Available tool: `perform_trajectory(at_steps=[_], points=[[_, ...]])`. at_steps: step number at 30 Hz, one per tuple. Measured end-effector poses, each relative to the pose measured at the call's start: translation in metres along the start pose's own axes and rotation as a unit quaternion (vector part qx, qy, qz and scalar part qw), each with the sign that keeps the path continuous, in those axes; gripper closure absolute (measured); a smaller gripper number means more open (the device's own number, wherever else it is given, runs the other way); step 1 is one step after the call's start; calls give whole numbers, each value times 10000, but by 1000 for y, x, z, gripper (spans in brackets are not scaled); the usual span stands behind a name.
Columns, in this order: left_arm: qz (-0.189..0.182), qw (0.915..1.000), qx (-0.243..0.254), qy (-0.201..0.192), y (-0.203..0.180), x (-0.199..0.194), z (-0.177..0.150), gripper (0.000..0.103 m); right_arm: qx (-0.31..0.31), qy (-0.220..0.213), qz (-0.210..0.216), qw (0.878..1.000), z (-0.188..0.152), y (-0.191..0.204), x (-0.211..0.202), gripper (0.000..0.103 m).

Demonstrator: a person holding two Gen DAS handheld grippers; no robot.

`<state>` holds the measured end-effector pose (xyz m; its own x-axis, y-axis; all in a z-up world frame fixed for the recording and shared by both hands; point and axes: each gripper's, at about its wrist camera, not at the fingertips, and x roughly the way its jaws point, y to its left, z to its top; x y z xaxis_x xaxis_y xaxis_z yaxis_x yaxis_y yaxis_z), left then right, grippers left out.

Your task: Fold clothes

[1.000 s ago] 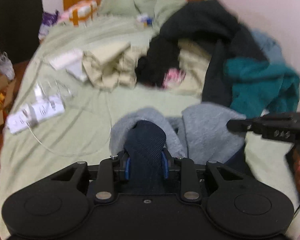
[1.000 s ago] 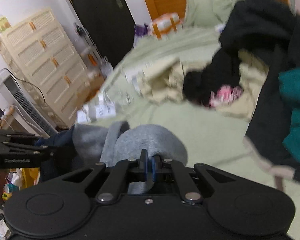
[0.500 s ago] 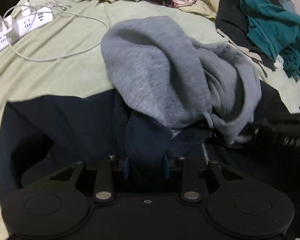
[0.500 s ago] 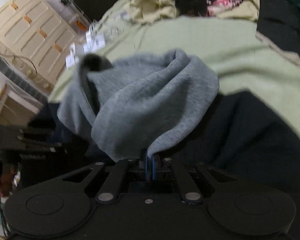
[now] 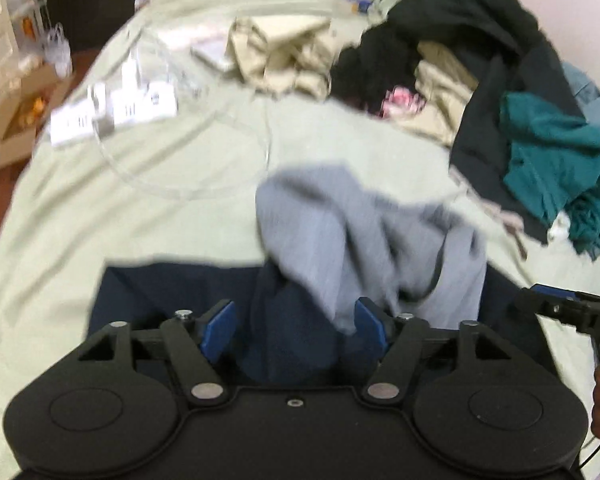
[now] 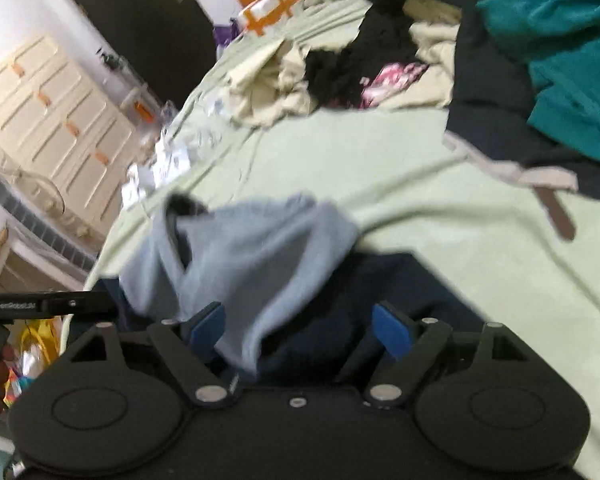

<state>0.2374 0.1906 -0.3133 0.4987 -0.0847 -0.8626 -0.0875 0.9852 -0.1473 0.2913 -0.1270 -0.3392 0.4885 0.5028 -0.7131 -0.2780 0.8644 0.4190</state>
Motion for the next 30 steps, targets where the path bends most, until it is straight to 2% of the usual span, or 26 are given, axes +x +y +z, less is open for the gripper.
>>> perform_trajectory(at_steps=[1, 2, 3, 5, 6, 7, 8, 10, 14, 15, 18, 20, 21, 23, 24, 27, 30], points=[[-18, 9999, -14, -121, 0, -2, 11, 27, -89, -102, -44, 9999, 11, 2, -1, 20], [-16, 9998, -14, -209, 0, -2, 19, 19, -260, -158, -63, 9995, 22, 7, 2, 20], [95, 9995, 34, -295, -1, 1, 26, 16, -441, -200, -109, 9988, 33, 11, 9, 20], [334, 9981, 214, -468, -6, 13, 41, 15, -756, -264, -152, 9967, 51, 18, 22, 20], [338, 9972, 383, -537, -9, 23, 51, 15, -843, -304, -112, 9959, 58, 19, 34, 21], [299, 9969, 488, -537, -12, 34, 59, 15, -922, -287, -64, 9953, 65, 20, 47, 25], [201, 9976, 501, -438, -13, 45, 66, 15, -1066, -137, -19, 9942, 69, 24, 60, 37], [4, 9983, 527, -240, -16, 69, 79, 15, -1519, 236, -19, 9881, 72, 35, 84, 50], [40, 9956, 891, 304, -22, 111, 87, 18, -2336, 834, -351, 9681, 59, 50, 117, 61], [26, 9944, 961, 450, -22, 119, 87, 19, -2443, 1020, -361, 9637, 55, 51, 124, 61], [-123, 9920, 1085, 641, -23, 132, 83, 36, -2654, 1208, -383, 9558, 50, 54, 131, 62], [-132, 9905, 1179, 696, -23, 136, 80, 51, -2754, 1297, -355, 9519, 49, 53, 131, 81], [-107, 9898, 1233, 709, -23, 137, 78, 58, -2842, 1362, -359, 9484, 47, 54, 131, 83], [-124, 9889, 1298, 706, -24, 139, 77, 78, -3009, 1328, -423, 9434, 45, 56, 127, 89], [-99, 9887, 1338, 666, -24, 138, 77, 83, -3069, 1231, -495, 9424, 46, 57, 125, 89], [19, 9891, 1450, 252, -25, 119, 80, 89, -3158, 695, -661, 9440, 55, 60, 108, 90], [54, 9872, 1501, -539, -25, 86, 88, 91, -3255, -41, -815, 9420, 69, 69, 81, 91]])
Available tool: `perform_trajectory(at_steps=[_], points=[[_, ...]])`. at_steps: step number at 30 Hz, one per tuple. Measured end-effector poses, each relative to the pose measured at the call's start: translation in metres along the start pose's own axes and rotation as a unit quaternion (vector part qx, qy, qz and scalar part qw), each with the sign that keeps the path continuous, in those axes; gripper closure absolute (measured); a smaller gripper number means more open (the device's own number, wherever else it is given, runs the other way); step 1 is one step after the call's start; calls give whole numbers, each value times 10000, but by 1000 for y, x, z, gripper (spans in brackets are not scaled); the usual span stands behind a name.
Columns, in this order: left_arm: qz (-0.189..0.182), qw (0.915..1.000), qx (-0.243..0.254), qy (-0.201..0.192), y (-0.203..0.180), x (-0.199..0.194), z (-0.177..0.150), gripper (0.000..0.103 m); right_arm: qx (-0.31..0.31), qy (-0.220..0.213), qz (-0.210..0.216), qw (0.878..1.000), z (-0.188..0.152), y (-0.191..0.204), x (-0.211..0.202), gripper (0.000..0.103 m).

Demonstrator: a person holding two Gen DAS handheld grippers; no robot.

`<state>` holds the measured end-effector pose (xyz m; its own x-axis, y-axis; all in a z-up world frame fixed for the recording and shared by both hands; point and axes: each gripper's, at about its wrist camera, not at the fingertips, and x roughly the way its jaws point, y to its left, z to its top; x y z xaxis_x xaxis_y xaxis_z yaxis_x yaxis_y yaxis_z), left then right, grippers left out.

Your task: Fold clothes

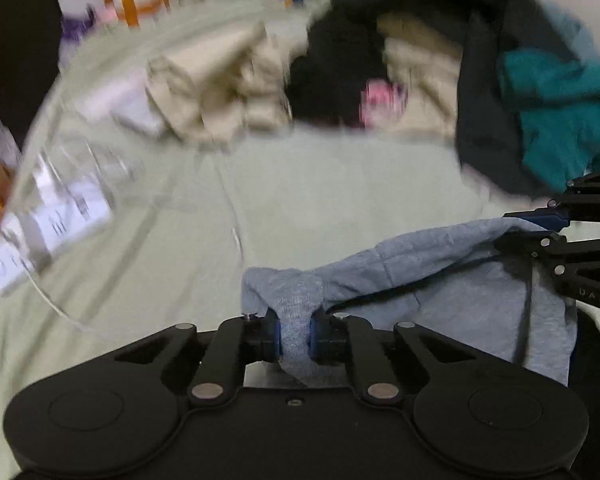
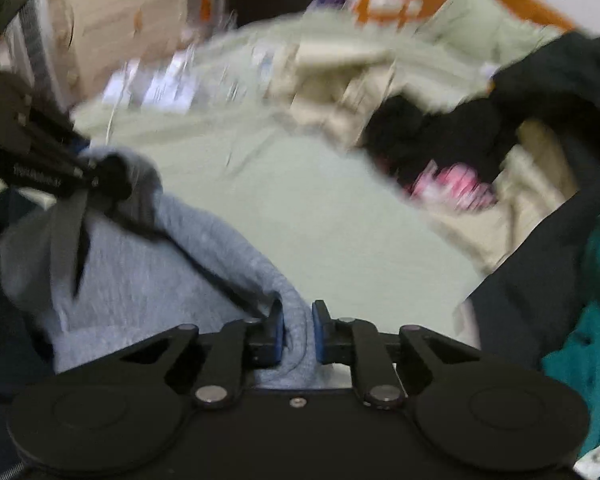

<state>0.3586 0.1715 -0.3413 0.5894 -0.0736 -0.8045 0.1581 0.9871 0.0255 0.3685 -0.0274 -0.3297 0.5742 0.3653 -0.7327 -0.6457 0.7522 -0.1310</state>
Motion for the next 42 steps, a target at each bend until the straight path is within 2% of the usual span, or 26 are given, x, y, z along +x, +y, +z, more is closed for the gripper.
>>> perform_trajectory(at_steps=[2, 4, 6, 10, 18, 20, 21, 23, 24, 25, 26, 27, 28, 30, 31, 32, 33, 34, 35, 37, 39, 40, 42], points=[[99, 9983, 27, -574, 2, -23, 8, 91, -42, -390, -296, 9988, 12, -4, -14, 91], [259, 9944, 96, -1024, 2, -37, 14, 91, 235, -772, -496, 9955, 30, -20, -21, 91], [591, 9862, 209, -1532, 0, -38, 21, 91, 485, -1069, -686, 9907, 46, -36, -23, 92], [697, 9845, -7, -1610, 9, -4, 36, 91, 507, -1182, -901, 9876, 63, -52, 4, 93], [1176, 9845, 403, -1238, 6, 105, 45, 90, 658, -465, -1119, 9904, 56, -77, 121, 93], [1122, 9889, 342, -915, 9, 124, 42, 89, 732, -309, -1069, 9911, 50, -76, 140, 92], [1081, 9921, 292, -572, 13, 140, 42, 88, 769, -176, -1009, 9918, 46, -74, 153, 92], [976, 9948, 184, -226, 17, 151, 41, 80, 786, 50, -809, 9936, 40, -70, 167, 91], [836, 9965, 56, -7, 21, 155, 42, 78, 787, 301, -603, 9946, 35, -68, 176, 91], [638, 9978, -56, 141, 25, 155, 44, 74, 790, 468, -481, 9946, 32, -67, 181, 88], [449, 9986, -138, 245, 29, 153, 46, 71, 839, 523, -360, 9944, 27, -68, 182, 79], [347, 9989, -203, 248, 32, 148, 49, 68, 926, 561, -185, 9939, 21, -71, 180, 72], [225, 9990, -314, 220, 36, 141, 52, 61, 997, 579, -76, 9933, 18, -74, 178, 60], [90, 9988, -473, 64, 42, 129, 58, 53, 1311, 468, 204, 9901, 16, -89, 164, 59], [19, 9987, -502, -61, 44, 122, 63, 50, 1469, 371, 326, 9879, 17, -98, 156, 53], [22, 9986, -504, -188, 46, 116, 68, 45, 1555, 256, 382, 9868, 20, -106, 148, 44], [131, 9983, -467, -319, 46, 113, 72, 42, 1603, 144, 414, 9861, 24, -111, 142, 41], [282, 9977, -436, -434, 49, 113, 77, 34, 1685, 40, 471, 9846, 27, -117, 140, 33], [422, 9969, -442, -488, 55, 117, 81, 34, 1797, -55, 549, 9822, 30, -124, 140, 30], [421, 9966, -579, -419, 64, 128, 83, 34, 2265, -143, 924, 9695, 33, -140, 149, 30], [201, 9960, -847, -216, 75, 146, 84, 34, 2748, -137, 1293, 9527, 34, -154, 163, 30], [76, 9954, -946, -111, 79, 155, 84, 35, 2846, -14, 1319, 9495, 34, -156, 173, 34], [-137, 9955, -941, 66, 78, 168, 83, 36, 2646, 230, 1242, 9561, 35, -151, 188, 38]])
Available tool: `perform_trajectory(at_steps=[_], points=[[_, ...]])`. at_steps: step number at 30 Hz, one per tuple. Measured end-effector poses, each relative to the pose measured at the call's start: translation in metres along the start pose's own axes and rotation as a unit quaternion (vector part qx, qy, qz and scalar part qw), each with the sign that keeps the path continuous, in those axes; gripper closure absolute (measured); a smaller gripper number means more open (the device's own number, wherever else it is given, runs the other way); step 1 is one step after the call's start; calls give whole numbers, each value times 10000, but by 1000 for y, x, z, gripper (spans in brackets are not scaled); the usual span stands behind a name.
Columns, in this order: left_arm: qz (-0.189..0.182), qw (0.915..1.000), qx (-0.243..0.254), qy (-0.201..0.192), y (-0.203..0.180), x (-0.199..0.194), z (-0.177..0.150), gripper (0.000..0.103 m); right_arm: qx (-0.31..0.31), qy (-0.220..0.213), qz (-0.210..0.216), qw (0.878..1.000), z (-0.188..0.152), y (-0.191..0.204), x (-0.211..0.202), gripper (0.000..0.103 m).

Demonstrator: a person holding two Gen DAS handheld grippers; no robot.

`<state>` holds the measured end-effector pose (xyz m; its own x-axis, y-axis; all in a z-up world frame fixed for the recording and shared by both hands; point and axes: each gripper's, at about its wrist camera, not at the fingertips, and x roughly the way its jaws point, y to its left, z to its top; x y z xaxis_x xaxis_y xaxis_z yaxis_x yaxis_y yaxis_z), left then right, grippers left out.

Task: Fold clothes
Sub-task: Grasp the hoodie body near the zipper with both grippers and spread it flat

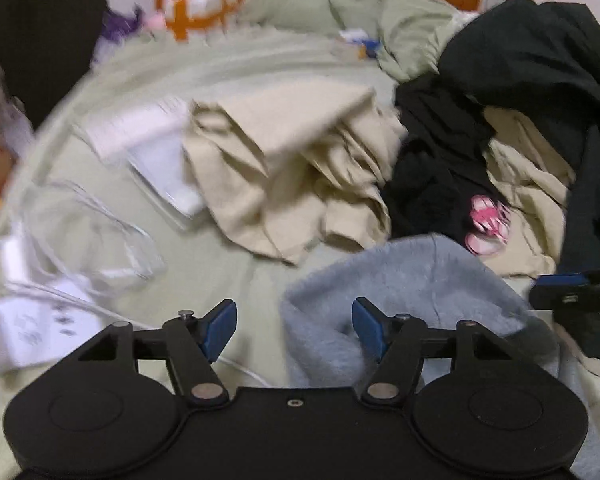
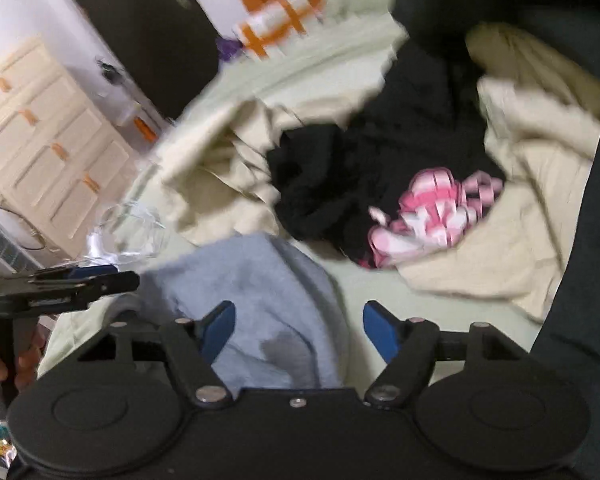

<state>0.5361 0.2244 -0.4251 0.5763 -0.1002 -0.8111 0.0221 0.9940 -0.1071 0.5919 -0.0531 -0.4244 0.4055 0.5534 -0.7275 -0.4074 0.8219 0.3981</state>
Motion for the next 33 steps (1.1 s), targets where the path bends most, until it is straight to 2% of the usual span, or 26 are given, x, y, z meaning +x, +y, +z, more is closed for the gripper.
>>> perform_trajectory(at_steps=[1, 3, 4, 5, 6, 8, 10, 12, 14, 18, 21, 24, 26, 27, 28, 29, 31, 33], points=[[-92, 9999, 33, 110, -2, 8, 0, 36, -106, 111, -98, 9998, -2, 2, 7, 38], [-223, 9990, 105, 368, -6, 26, -1, 45, -70, 361, -255, 9990, -7, -1, 24, 49], [-227, 9986, 135, 460, -8, 33, -2, 61, 3, 437, -230, 9988, -8, -2, 29, 75], [-68, 9983, 241, 517, -11, 39, -2, 77, 77, 514, -205, 9984, -10, -4, 34, 81], [153, 9976, 413, 538, -15, 46, -1, 83, 74, 512, -226, 9984, -10, -3, 35, 82], [254, 9975, 526, 395, -18, 44, 0, 89, -48, 327, -388, 9987, -6, 4, 30, 85], [545, 9957, 744, -96, -25, 32, 7, 94, -86, 5, -606, 9981, 0, 7, 22, 87], [731, 9926, 882, -408, -30, 26, 13, 97, -2, -378, -763, 9964, 12, 6, 13, 92], [860, 9897, 978, -590, -33, 23, 17, 97, 7, -510, -905, 9946, 21, 6, 13, 100], [1169, 9843, 1287, -300, -38, 51, 10, 97, -427, -358, -1268, 9904, 31, 17, 34, 100], [1099, 9864, 1217, -114, -32, 61, 6, 95, -581, -180, -1368, 9887, 27, 16, 49, 100], [1100, 9887, 1018, 6, -27, 58, 6, 78, -531, -184, -1402, 9885, 22, 14, 54, 97], [1114, 9897, 895, 39, -25, 48, 9, 57, -338, -182, -1312, 9906, 22, 10, 51, 86], [1205, 9891, 841, 5, -25, 38, 11, 53, -250, -190, -1260, 9915, 24, 8, 47, 81], [1285, 9883, 812, -85, -26, 28, 11, 48, -200, -243, -1245, 9917, 25, 6, 39, 70], [1292, 9883, 784, -186, -26, 18, 12, 48, -185, -322, -1268, 9912, 25, 5, 31, 61], [1104, 9921, 538, -253, -20, -8, 12, 46, -73, -451, -1081, 9931, 24, 3, 6, 60], [672, 9976, 31, -177, -5, -46, 5, 44, -56, -539, -855, 9949, 16, 5, -23, 60]])
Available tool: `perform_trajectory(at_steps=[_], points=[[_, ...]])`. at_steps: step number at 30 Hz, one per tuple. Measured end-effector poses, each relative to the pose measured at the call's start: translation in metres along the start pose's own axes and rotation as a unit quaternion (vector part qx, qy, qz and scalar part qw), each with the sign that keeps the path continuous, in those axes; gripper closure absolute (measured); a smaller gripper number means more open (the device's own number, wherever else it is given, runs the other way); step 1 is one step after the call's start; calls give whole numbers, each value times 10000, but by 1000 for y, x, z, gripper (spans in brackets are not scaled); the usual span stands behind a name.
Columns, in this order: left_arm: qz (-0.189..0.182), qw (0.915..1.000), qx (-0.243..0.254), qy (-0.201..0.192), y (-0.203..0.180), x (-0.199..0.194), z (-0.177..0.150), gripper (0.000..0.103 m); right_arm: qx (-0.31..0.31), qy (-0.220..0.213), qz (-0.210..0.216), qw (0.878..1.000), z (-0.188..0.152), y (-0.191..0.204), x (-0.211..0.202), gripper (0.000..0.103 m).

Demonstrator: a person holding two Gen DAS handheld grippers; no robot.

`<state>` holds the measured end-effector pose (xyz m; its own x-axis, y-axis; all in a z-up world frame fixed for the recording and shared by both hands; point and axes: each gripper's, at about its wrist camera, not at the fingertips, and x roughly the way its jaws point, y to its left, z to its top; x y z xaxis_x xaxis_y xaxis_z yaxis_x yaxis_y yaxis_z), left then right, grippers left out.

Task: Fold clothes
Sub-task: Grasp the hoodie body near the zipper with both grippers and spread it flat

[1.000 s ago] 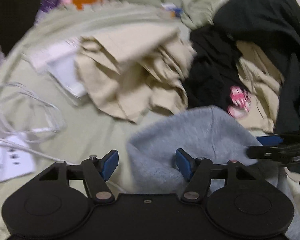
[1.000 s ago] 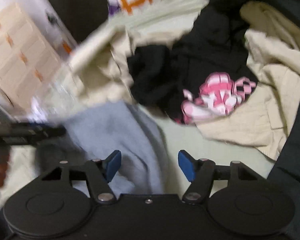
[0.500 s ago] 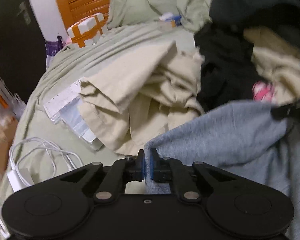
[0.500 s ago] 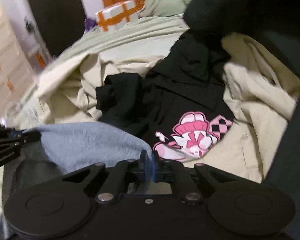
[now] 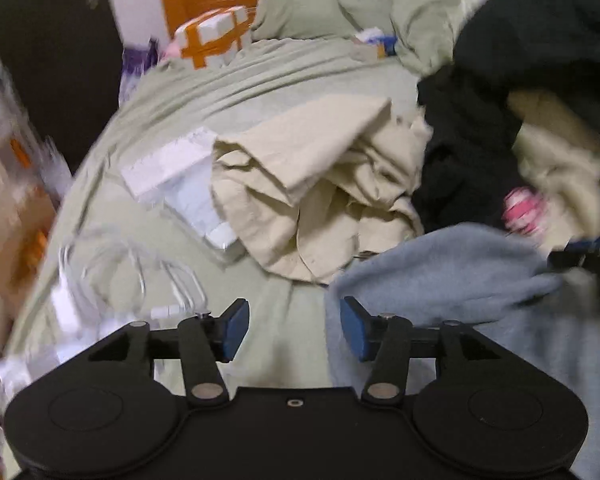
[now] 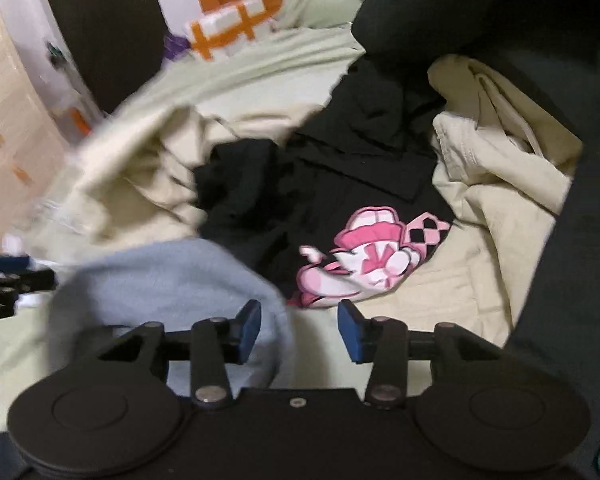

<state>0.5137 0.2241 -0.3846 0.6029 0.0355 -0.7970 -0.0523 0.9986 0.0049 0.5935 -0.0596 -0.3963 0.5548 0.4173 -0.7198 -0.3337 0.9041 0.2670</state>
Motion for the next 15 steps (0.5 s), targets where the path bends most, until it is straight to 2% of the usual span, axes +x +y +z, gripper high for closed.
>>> perform_trajectory(at_steps=[2, 4, 7, 9, 10, 11, 12, 13, 15], points=[[-166, 9996, -205, -35, 14, -27, -10, 41, -150, -96, 166, 9997, -13, 2, -28, 60], [-217, 9981, -494, -299, 37, -71, -36, 35, -302, -177, 425, 9985, -39, 6, -67, 60], [-89, 9966, -624, -537, 56, -120, -78, 33, -272, -36, 752, 9968, -75, 9, -104, 60], [-152, 9976, -494, -455, 58, -135, -99, 29, -310, 54, 839, 9960, -101, 15, -126, 53], [-193, 9981, -421, -400, 59, -140, -109, 28, -345, 84, 860, 9957, -110, 18, -134, 40], [-251, 9986, -336, -315, 59, -141, -115, 28, -443, 151, 865, 9951, -119, 21, -137, 22], [-331, 9990, -219, -190, 58, -138, -123, 28, -590, 247, 849, 9943, -130, 26, -139, 14], [-400, 9991, -122, -78, 57, -134, -130, 28, -711, 330, 855, 9933, -137, 29, -138, 0], [-583, 9980, 32, 225, 56, -116, -147, 28, -927, 507, 894, 9904, -146, 32, -131, 1]])
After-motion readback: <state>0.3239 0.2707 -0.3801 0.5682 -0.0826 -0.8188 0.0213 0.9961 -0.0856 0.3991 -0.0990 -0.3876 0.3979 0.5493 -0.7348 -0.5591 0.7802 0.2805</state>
